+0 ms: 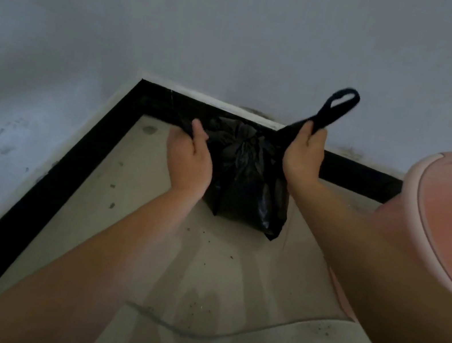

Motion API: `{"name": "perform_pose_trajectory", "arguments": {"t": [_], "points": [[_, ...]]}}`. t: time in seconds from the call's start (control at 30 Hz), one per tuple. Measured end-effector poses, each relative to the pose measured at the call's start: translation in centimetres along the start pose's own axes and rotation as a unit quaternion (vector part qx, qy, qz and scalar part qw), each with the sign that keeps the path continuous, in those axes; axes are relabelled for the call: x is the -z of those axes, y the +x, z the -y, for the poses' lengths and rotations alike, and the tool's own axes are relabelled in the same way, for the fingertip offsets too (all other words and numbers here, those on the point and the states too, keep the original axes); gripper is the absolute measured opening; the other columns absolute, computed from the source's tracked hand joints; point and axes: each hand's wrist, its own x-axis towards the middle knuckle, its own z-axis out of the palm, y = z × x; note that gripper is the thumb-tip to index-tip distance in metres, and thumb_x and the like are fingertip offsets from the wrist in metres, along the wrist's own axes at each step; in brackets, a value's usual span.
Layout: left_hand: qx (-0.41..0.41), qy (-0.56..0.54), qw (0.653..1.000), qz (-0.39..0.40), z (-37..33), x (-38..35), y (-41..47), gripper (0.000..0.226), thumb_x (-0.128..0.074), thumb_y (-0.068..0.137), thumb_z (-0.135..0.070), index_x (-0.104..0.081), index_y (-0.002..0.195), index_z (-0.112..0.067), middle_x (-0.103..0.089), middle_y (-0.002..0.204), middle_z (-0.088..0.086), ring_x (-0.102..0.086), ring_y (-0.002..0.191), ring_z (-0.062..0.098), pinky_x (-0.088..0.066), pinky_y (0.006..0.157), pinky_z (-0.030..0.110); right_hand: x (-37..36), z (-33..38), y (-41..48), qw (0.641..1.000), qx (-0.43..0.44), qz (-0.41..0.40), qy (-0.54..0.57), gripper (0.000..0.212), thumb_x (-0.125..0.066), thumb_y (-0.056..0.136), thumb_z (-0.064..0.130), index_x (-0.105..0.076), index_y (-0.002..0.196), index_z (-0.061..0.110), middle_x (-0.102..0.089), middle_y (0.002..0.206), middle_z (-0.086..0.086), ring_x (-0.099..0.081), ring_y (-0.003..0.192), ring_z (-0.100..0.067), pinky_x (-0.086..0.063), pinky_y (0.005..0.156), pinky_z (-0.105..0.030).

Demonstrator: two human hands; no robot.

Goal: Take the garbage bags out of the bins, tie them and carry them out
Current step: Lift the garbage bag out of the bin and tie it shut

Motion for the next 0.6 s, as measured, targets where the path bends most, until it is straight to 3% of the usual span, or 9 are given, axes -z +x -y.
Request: {"name": "perform_pose_trajectory", "arguments": {"t": [0.07, 0.17, 0.27, 0.3, 0.4, 0.5, 0.6], "points": [[-0.093, 0.024, 0.995, 0.018, -0.3, 0.5, 0.5, 0.047, -0.034, 0.108, -0.032, -0.069, 0.09, -0.006, -0.068, 0.084, 0.002, -0.062, 0.078, 0.011, -0.045, 0.072, 0.016, 0.2, 0.6, -0.6, 0.999, 0.042, 0.002, -0.006, 0.035, -0.029, 0.109, 0.031, -0.043, 0.133, 0.01, -0.054, 0.103, 0.004, -0.055, 0.095, -0.014, -0.036, 0.081, -0.021], [-0.123, 0.039, 0.992, 0.013, -0.9, 0.2, 0.4, 0.056, -0.033, 0.107, -0.036, -0.068, 0.075, -0.005, -0.065, 0.068, -0.004, -0.059, 0.063, 0.003, -0.044, 0.069, 0.017, -0.1, 0.2, -1.4, 0.998, 0.066, -0.01, -0.022, 0.028, -0.034, 0.108, 0.033, -0.047, 0.119, 0.011, -0.055, 0.084, 0.007, -0.056, 0.076, -0.009, -0.037, 0.069, -0.027], [-0.082, 0.061, 0.992, 0.077, 0.2, -0.5, -0.4, 0.043, -0.033, 0.108, -0.036, -0.061, 0.086, -0.011, -0.058, 0.071, -0.011, -0.057, 0.066, -0.009, -0.039, 0.064, 0.008, -0.4, -1.5, -1.8, 0.995, 0.06, 0.029, -0.08, 0.025, -0.041, 0.105, 0.035, -0.043, 0.114, 0.011, -0.062, 0.099, -0.008, -0.061, 0.086, -0.023, -0.046, 0.073, -0.034], [-0.067, 0.086, 0.987, 0.117, 0.8, -0.7, -0.6, 0.041, -0.033, 0.108, -0.038, -0.063, 0.099, -0.011, -0.062, 0.079, -0.008, -0.06, 0.075, -0.006, -0.04, 0.067, 0.01, -0.4, -2.4, -1.9, 0.993, 0.046, 0.045, -0.103, 0.027, -0.042, 0.105, 0.034, -0.042, 0.119, 0.011, -0.061, 0.109, -0.011, -0.061, 0.094, -0.026, -0.046, 0.076, -0.034], [-0.051, 0.18, 0.958, 0.219, 4.3, -1.1, -1.4, 0.041, -0.033, 0.107, -0.039, -0.061, 0.124, -0.014, -0.07, 0.104, 0.009, -0.065, 0.1, 0.027, -0.041, 0.077, 0.025, -0.7, -5.7, -2.5, 0.98, 0.023, 0.069, -0.188, 0.033, -0.042, 0.104, 0.029, -0.041, 0.13, 0.008, -0.058, 0.12, -0.016, -0.059, 0.104, -0.032, -0.04, 0.076, -0.032], [-0.085, 0.275, 0.921, 0.262, 7.9, -0.8, -3.2, 0.038, -0.038, 0.107, -0.032, -0.056, 0.132, -0.011, -0.07, 0.105, 0.02, -0.066, 0.095, 0.038, -0.045, 0.073, 0.035, -0.7, -9.6, -4.5, 0.963, 0.052, 0.097, -0.245, 0.031, -0.041, 0.105, 0.026, -0.044, 0.13, 0.008, -0.057, 0.12, -0.018, -0.06, 0.104, -0.035, -0.046, 0.079, -0.036], [-0.098, 0.3, 0.916, 0.246, 9.4, -0.4, -4.8, 0.038, -0.041, 0.105, -0.022, -0.049, 0.139, -0.006, -0.07, 0.098, 0.023, -0.067, 0.087, 0.041, -0.034, 0.065, 0.031, -0.4, -11.8, -5.8, 0.957, 0.049, 0.118, -0.26, 0.041, -0.036, 0.106, 0.03, -0.037, 0.143, 0.012, -0.053, 0.13, -0.013, -0.057, 0.111, -0.029, -0.049, 0.096, -0.044]]}}
